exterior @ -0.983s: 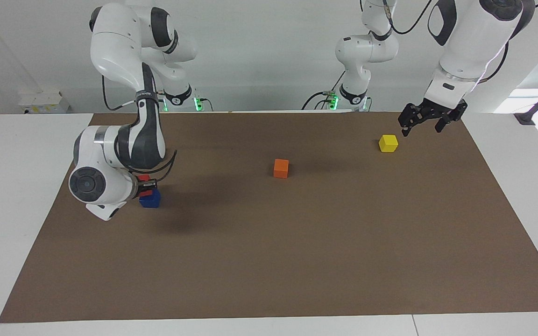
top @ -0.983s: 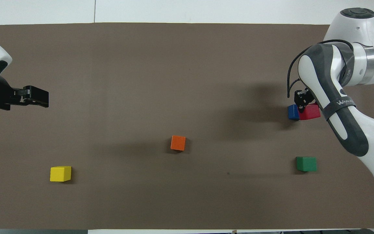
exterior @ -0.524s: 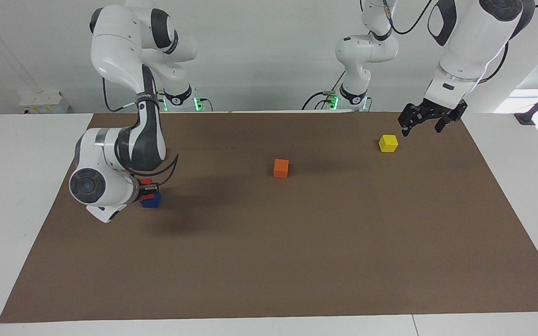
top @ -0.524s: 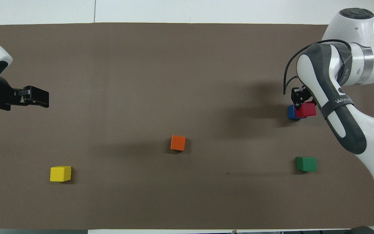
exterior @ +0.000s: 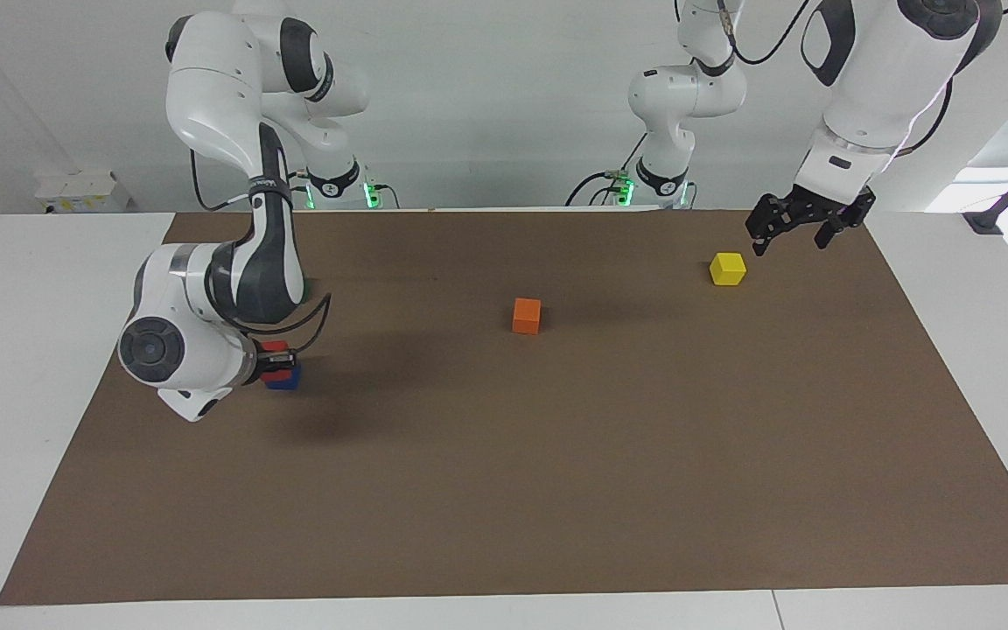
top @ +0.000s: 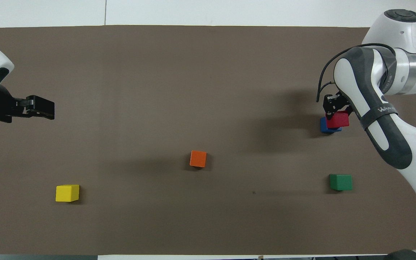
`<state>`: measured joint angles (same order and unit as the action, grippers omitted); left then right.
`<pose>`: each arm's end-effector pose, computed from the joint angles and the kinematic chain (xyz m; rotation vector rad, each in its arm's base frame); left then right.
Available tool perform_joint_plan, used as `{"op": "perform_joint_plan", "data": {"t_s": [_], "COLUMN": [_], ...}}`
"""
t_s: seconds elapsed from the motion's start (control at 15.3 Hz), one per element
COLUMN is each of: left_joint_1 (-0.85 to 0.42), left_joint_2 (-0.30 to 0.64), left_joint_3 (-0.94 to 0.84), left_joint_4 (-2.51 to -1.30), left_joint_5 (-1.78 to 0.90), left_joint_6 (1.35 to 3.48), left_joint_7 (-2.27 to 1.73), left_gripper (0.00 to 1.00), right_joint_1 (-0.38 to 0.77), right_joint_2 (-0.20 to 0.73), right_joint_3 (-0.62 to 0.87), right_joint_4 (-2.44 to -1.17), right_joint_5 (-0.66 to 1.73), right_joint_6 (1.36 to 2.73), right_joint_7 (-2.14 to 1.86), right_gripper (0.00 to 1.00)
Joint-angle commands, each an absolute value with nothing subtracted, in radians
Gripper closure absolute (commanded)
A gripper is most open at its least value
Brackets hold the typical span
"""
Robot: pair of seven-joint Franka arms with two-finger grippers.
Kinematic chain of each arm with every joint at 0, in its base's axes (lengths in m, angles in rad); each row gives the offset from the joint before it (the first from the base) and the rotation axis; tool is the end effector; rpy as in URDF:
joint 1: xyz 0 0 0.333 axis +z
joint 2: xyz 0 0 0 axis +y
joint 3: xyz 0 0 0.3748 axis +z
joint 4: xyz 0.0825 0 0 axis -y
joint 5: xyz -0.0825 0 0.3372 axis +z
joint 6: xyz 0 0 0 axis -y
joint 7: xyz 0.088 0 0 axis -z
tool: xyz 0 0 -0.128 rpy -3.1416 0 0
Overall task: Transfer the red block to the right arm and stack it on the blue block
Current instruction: 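Lower the red cube onto the blue cube with the right gripper, then open the right gripper and lift it off the red cube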
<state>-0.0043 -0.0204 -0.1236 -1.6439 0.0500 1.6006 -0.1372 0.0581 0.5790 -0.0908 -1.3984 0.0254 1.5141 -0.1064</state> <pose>0.4976 -0.0585 0.6441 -3.0864 -0.0112 0.0246 0.6379 -0.0052 0.3912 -3.0513 -0.1103 0.7176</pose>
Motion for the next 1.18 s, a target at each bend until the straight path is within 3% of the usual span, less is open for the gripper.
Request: {"op": "perform_joint_plan", "data": {"t_s": [0.0, 0.07, 0.13, 0.2, 0.26, 0.46, 0.66, 1.11], "left_joint_1": [0.005, 0.003, 0.0, -0.002, 0.002, 0.003, 0.003, 0.003], "left_joint_2": [-0.043, -0.043, -0.043, -0.043, -0.044, -0.046, -0.046, -0.048], "left_joint_3": [-0.126, -0.124, -0.124, -0.124, -0.124, -0.124, -0.124, -0.124], "left_joint_4": [-1.666, -1.666, -1.666, -1.666, -1.669, -1.671, -1.672, -1.672], "left_joint_5": [0.032, 0.032, 0.032, 0.032, 0.032, 0.032, 0.032, 0.032], "left_joint_6": [1.612, 1.612, 1.612, 1.608, 1.605, 1.603, 1.603, 1.603], "left_joint_7": [-0.123, -0.123, -0.124, -0.124, -0.124, -0.124, -0.124, -0.124], "left_gripper": [0.0, 0.0, 0.0, 0.0, 0.0, 0.0, 0.0, 0.0], "right_joint_1": [0.046, 0.048, 0.046, 0.046, 0.046, 0.046, 0.045, 0.035], "right_joint_2": [0.578, 0.578, 0.578, 0.577, 0.577, 0.577, 0.577, 0.545], "right_joint_3": [-0.086, -0.086, -0.086, -0.084, -0.086, -0.086, -0.086, -0.086], "right_joint_4": [-1.43, -1.43, -1.43, -1.431, -1.431, -1.431, -1.431, -1.399], "right_joint_5": [0.051, 0.051, 0.051, 0.051, 0.051, 0.051, 0.051, 0.049], "right_joint_6": [1.554, 1.555, 1.558, 1.559, 1.559, 1.56, 1.559, 1.496], "right_joint_7": [-0.086, -0.086, -0.087, -0.087, -0.087, -0.086, -0.086, -0.087], "right_gripper": [1.0, 0.95, 0.77, 0.5, 0.37, 0.26, 0.02, 0.0]}}
